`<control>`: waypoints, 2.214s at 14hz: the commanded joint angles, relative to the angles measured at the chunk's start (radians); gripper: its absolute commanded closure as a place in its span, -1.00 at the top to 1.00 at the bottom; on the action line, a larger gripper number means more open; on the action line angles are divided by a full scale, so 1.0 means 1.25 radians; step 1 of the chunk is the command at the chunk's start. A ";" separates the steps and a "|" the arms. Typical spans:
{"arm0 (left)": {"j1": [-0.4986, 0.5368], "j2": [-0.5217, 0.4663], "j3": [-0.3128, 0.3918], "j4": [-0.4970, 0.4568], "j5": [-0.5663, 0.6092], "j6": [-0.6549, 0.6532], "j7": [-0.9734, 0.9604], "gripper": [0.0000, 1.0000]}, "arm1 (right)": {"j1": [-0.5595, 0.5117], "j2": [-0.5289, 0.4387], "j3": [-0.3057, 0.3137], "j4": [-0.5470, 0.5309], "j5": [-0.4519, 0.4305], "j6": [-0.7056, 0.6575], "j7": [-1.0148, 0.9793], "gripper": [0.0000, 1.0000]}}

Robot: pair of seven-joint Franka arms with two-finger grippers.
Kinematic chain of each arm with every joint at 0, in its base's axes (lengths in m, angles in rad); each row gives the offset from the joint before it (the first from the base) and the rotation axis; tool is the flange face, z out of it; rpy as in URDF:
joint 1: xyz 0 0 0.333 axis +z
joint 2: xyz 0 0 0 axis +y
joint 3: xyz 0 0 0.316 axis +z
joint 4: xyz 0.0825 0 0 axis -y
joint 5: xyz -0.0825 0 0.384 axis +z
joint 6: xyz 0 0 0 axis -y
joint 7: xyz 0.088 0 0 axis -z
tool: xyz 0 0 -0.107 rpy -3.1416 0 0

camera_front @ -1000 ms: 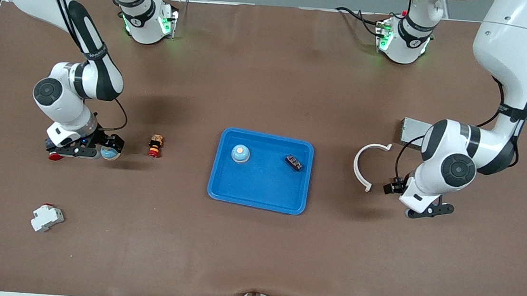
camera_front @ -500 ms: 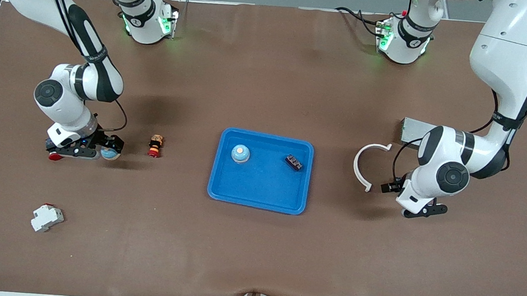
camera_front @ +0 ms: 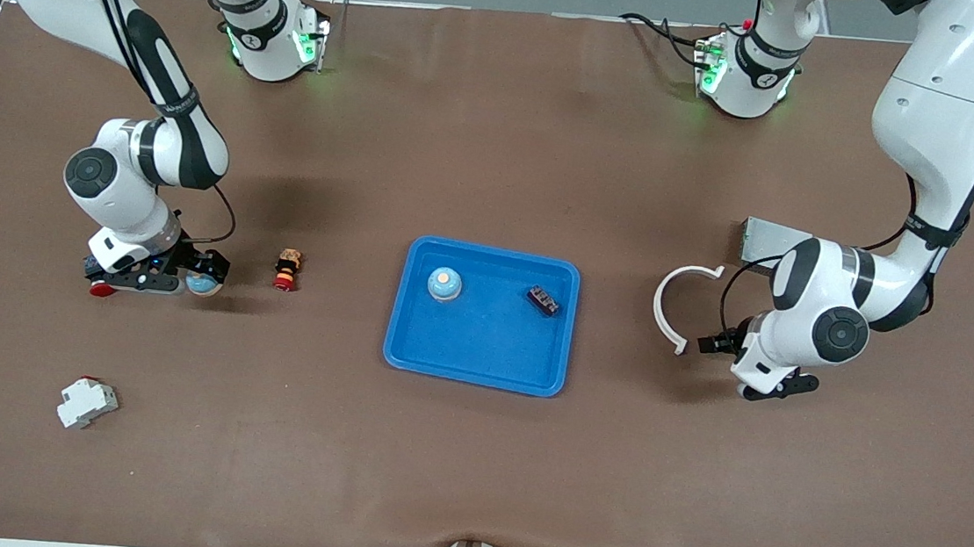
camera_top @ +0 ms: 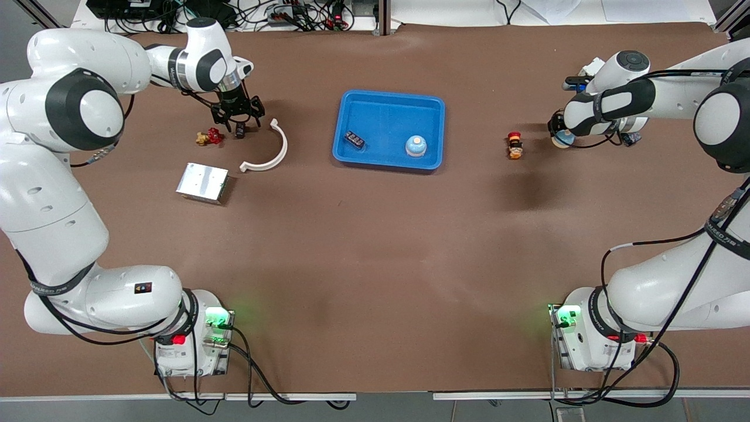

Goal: Place electrolytic capacitor and blue bell in tray
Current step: 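Grasp the second blue bell with the right gripper while the left grasps a capacitor, then carry the bell and capacitor with both grippers into the blue tray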

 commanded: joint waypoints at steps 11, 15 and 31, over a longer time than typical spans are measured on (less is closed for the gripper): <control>0.025 -0.005 -0.012 -0.005 -0.015 0.008 0.005 -0.96 | -0.012 -0.014 0.020 0.004 0.002 -0.002 0.011 -1.00; 0.036 -0.024 -0.023 0.051 -0.018 -0.062 0.004 -1.00 | 0.004 -0.041 0.046 0.083 0.002 -0.155 0.060 -1.00; -0.231 0.047 -0.080 0.377 -0.117 -0.230 -0.489 -1.00 | 0.333 0.030 0.109 0.392 0.002 -0.380 0.761 -1.00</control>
